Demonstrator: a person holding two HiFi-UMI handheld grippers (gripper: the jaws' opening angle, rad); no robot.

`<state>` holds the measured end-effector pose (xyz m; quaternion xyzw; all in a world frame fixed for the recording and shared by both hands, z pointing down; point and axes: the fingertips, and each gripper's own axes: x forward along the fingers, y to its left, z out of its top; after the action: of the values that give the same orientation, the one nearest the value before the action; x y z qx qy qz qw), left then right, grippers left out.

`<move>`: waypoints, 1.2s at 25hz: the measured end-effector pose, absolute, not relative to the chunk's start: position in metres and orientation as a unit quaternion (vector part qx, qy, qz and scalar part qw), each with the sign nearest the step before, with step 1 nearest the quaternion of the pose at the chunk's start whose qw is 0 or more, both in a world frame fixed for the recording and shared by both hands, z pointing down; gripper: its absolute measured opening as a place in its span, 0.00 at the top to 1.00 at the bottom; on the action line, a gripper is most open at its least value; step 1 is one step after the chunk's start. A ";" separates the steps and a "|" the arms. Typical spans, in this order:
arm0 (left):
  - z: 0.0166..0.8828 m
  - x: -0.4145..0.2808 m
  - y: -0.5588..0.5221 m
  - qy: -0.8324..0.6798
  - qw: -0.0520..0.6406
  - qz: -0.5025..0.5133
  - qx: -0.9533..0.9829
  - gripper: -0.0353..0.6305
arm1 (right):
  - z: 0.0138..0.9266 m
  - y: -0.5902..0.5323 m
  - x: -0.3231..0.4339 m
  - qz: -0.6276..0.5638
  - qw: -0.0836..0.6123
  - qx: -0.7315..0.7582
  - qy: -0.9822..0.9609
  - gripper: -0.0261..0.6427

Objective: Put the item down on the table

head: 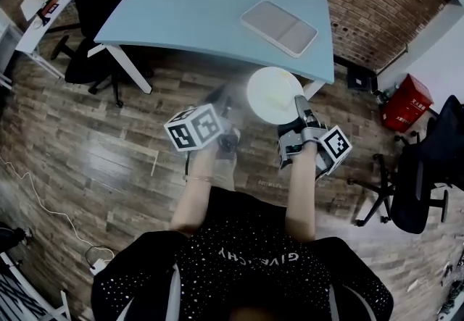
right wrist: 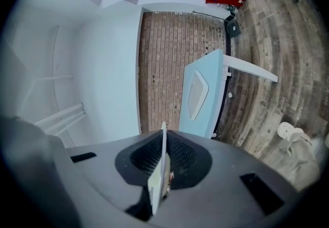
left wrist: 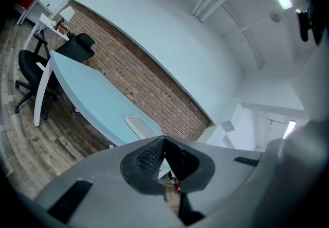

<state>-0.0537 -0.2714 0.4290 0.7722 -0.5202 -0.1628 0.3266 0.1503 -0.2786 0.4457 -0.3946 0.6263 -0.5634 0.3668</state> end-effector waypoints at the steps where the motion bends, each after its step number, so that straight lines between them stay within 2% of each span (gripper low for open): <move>1: 0.430 -0.054 -0.274 -0.518 0.325 -0.167 0.773 0.93 | 0.447 -0.280 0.151 -0.561 0.370 -0.393 0.628 0.92; 16: 0.417 -0.038 -0.471 -0.487 0.331 -0.143 0.795 0.93 | 0.435 -0.463 0.156 -0.557 0.387 -0.406 0.612 0.92; 30: 0.396 -0.055 -0.665 -0.471 0.319 -0.132 0.812 0.93 | 0.418 -0.644 0.139 -0.544 0.398 -0.420 0.608 0.92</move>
<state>-0.0547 -0.6651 0.3957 0.8119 -0.4705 -0.1320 0.3194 0.1390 -0.6444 0.4181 -0.4201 0.6079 -0.5437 0.3979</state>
